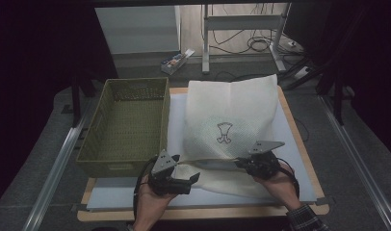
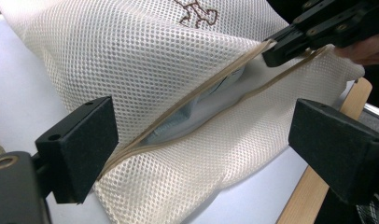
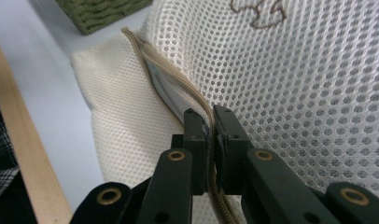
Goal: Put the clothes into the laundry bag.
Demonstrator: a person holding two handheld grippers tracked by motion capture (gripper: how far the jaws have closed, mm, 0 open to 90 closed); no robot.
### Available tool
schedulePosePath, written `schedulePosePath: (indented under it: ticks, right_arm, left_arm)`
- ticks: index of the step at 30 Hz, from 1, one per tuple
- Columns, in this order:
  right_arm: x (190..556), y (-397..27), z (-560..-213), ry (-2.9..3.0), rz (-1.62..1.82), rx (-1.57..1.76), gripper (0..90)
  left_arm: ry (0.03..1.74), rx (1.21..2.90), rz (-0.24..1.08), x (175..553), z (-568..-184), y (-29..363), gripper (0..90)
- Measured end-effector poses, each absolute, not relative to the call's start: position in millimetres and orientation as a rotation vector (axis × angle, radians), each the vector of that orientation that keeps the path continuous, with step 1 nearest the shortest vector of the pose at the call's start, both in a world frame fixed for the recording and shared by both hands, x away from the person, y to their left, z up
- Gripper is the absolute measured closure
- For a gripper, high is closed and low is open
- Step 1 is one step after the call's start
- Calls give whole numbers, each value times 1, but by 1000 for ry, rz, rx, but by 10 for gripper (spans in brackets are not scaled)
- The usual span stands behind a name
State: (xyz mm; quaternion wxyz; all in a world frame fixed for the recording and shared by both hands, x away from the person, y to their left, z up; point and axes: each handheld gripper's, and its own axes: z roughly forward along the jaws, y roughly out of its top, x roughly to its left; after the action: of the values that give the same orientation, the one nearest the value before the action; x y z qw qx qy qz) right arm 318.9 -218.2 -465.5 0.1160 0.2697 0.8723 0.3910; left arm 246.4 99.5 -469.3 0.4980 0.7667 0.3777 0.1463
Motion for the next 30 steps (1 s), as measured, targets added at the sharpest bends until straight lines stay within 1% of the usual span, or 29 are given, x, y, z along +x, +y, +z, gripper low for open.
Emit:
schedulePosePath:
  ticks: [3, 5, 10, 19, 22, 30]
  right_arm:
    - [320, -218, -471, 2549, 1115, 777, 796]
    - [321, -217, -474, 2551, 1105, 775, 758]
    - [320, -215, -472, 2532, 1144, 770, 601]
    - [318, -212, -465, 2489, 1200, 764, 385]
    - [317, -213, -461, 2471, 1232, 779, 335]
    - [309, -221, -451, 2441, 1308, 818, 241]
  left_arm:
    - [913, 1876, 365, 246, -473, 100, 67]
    - [918, 1889, 367, 246, -476, 100, 58]
    - [926, 1919, 381, 247, -482, 99, 45]
    - [934, 1949, 414, 248, -487, 100, 31]
    - [940, 1952, 417, 247, -487, 102, 31]
    - [938, 1946, 442, 239, -482, 111, 31]
